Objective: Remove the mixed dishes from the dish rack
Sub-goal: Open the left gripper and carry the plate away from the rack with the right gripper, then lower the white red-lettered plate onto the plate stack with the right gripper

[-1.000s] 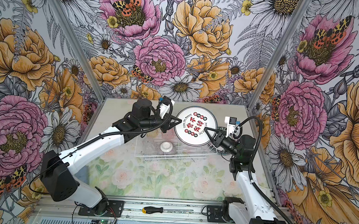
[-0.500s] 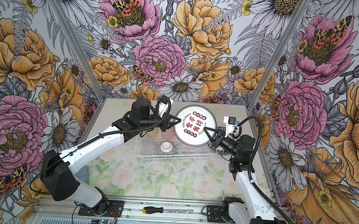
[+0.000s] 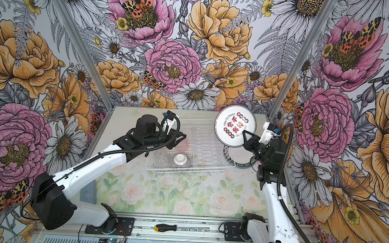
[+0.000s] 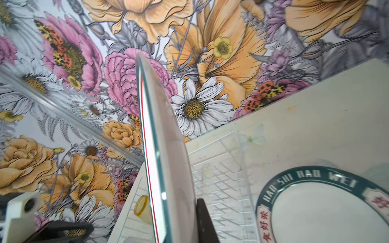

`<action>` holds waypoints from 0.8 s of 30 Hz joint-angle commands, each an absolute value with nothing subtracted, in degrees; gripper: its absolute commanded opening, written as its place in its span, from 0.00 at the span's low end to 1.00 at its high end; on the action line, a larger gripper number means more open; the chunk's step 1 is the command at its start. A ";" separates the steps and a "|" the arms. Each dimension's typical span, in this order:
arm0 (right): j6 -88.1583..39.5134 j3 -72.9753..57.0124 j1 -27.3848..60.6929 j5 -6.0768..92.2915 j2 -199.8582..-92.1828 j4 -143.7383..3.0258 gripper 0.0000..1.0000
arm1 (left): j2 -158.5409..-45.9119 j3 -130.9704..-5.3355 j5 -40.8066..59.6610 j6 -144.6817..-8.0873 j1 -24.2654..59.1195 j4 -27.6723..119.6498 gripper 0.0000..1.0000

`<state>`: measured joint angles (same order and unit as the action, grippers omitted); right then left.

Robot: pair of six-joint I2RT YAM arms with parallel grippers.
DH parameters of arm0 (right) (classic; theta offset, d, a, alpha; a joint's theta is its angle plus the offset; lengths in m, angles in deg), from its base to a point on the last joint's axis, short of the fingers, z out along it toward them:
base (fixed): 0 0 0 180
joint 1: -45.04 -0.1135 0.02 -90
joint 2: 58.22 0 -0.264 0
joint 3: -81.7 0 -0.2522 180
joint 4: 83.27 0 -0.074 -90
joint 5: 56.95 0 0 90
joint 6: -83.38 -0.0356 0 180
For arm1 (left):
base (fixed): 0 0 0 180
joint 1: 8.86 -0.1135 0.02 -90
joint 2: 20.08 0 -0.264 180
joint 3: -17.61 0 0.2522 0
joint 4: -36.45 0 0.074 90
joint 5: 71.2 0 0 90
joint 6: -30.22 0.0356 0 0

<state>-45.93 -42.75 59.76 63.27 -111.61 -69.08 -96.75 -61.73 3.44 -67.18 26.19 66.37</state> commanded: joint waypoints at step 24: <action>-38.35 -47.26 70.96 57.06 -125.80 -63.54 0.00 | -93.69 -58.97 10.70 -65.02 21.95 71.54 0.34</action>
<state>-39.05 -47.63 70.62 55.16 -125.09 -59.18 -93.14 -57.91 10.92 -65.21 22.01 72.51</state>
